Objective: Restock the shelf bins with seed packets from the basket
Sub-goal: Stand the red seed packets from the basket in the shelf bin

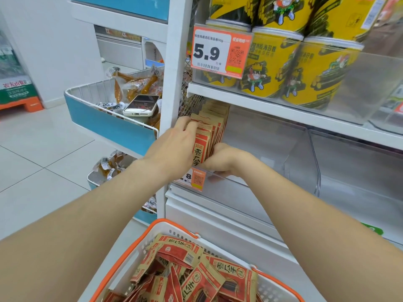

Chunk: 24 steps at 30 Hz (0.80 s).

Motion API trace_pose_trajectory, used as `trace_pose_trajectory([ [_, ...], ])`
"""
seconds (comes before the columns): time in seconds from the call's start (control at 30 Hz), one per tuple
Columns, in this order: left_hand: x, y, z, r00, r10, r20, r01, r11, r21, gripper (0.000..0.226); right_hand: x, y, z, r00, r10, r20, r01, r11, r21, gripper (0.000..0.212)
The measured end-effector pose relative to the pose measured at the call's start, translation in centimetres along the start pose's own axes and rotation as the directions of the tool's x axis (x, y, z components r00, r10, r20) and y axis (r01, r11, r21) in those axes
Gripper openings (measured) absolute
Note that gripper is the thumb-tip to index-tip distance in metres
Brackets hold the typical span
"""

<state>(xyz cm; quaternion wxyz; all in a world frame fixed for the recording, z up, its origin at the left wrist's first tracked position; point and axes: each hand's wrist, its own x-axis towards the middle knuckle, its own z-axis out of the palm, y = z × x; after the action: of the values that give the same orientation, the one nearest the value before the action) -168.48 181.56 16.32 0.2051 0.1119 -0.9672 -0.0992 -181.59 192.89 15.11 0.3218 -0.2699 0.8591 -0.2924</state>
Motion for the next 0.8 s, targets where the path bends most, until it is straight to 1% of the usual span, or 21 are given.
trace_pose_trajectory([
  [0.03, 0.0, -0.1, 0.1, 1.000, 0.002, -0.006, -0.002, 1.000, 0.010, 0.066, 0.0, -0.1, -0.4, 1.000, 0.007, 0.010, -0.007, 1.000, 0.024, 0.026],
  [0.07, 0.0, -0.2, 0.2, 1.000, 0.011, -0.013, -0.010, 1.000, 0.011, 0.070, 0.0, -0.2, -0.7, 1.000, 0.015, 0.015, -0.016, 0.999, 0.045, 0.031],
  [0.13, -0.1, -0.4, 0.5, 0.999, 0.044, -0.020, -0.044, 0.999, 0.017, 0.083, 0.3, 0.1, -1.0, 0.999, 0.034, 0.008, -0.035, 0.994, 0.104, 0.051],
  [0.17, -0.1, -0.4, 0.6, 0.998, 0.059, -0.019, -0.058, 0.998, 0.032, 0.085, 0.5, 0.3, -0.9, 0.999, 0.040, -0.011, -0.038, 0.990, 0.138, 0.062],
  [0.23, -0.1, -0.5, 0.9, 0.998, 0.067, -0.017, -0.066, 0.996, 0.064, 0.082, 0.5, 0.7, -0.7, 0.998, 0.018, -0.052, -0.009, 0.985, 0.172, 0.079],
  [0.27, 0.0, -0.5, 1.1, 0.998, 0.063, -0.020, -0.061, 0.995, 0.073, 0.081, 0.5, 0.8, -0.4, 0.998, -0.005, -0.065, 0.017, 0.981, 0.193, 0.083],
  [0.3, 0.0, -0.5, 1.2, 0.998, 0.055, -0.026, -0.053, 0.996, 0.075, 0.082, 0.4, 0.8, -0.1, 0.996, -0.031, -0.084, 0.050, 0.971, 0.233, 0.084],
  [0.4, 0.1, -0.2, 1.3, 0.997, 0.056, -0.048, -0.052, 0.996, 0.074, 0.085, 0.5, 0.4, 0.7, 0.975, -0.133, -0.177, 0.188, 0.919, 0.347, 0.071],
  [0.43, 0.2, -0.1, 1.3, 0.997, 0.057, -0.049, -0.053, 0.995, 0.087, 0.085, 0.7, 0.2, 1.1, 0.970, -0.153, -0.188, 0.217, 0.895, 0.390, 0.073],
  [0.5, 0.2, 0.1, 1.4, 0.998, 0.054, -0.036, -0.050, 0.992, 0.116, 0.082, 1.1, -0.1, 1.8, 0.969, -0.176, -0.176, 0.239, 0.857, 0.457, 0.096],
  [0.53, 0.2, 0.2, 1.4, 0.998, 0.053, -0.023, -0.050, 0.991, 0.126, 0.081, 1.1, -0.1, 2.0, 0.967, -0.191, -0.169, 0.249, 0.850, 0.464, 0.104],
  [0.57, 0.2, 0.2, 1.5, 0.999, 0.053, -0.008, -0.052, 0.989, 0.138, 0.081, 1.1, -0.1, 2.0, 0.965, -0.200, -0.169, 0.256, 0.852, 0.456, 0.105],
  [0.6, 0.1, 0.2, 1.5, 0.999, 0.053, 0.012, -0.054, 0.987, 0.150, 0.081, 0.8, 0.0, 1.8, 0.963, -0.206, -0.173, 0.262, 0.866, 0.427, 0.099],
  [0.63, 0.1, 0.1, 1.6, 0.998, 0.053, 0.033, -0.058, 0.986, 0.157, 0.083, 0.5, 0.1, 1.4, 0.963, -0.205, -0.177, 0.260, 0.884, 0.390, 0.086],
  [0.73, 0.1, -0.1, 1.6, 0.997, 0.039, 0.069, -0.047, 0.992, 0.119, 0.086, -0.5, 0.2, 0.4, 0.982, -0.110, -0.151, 0.147, 0.955, 0.257, 0.045],
  [0.8, 0.1, -0.3, 1.5, 0.997, 0.048, 0.057, -0.053, 0.996, 0.074, 0.084, -1.0, 0.5, 0.0, 0.977, -0.048, -0.210, 0.075, 0.990, 0.121, 0.021],
])
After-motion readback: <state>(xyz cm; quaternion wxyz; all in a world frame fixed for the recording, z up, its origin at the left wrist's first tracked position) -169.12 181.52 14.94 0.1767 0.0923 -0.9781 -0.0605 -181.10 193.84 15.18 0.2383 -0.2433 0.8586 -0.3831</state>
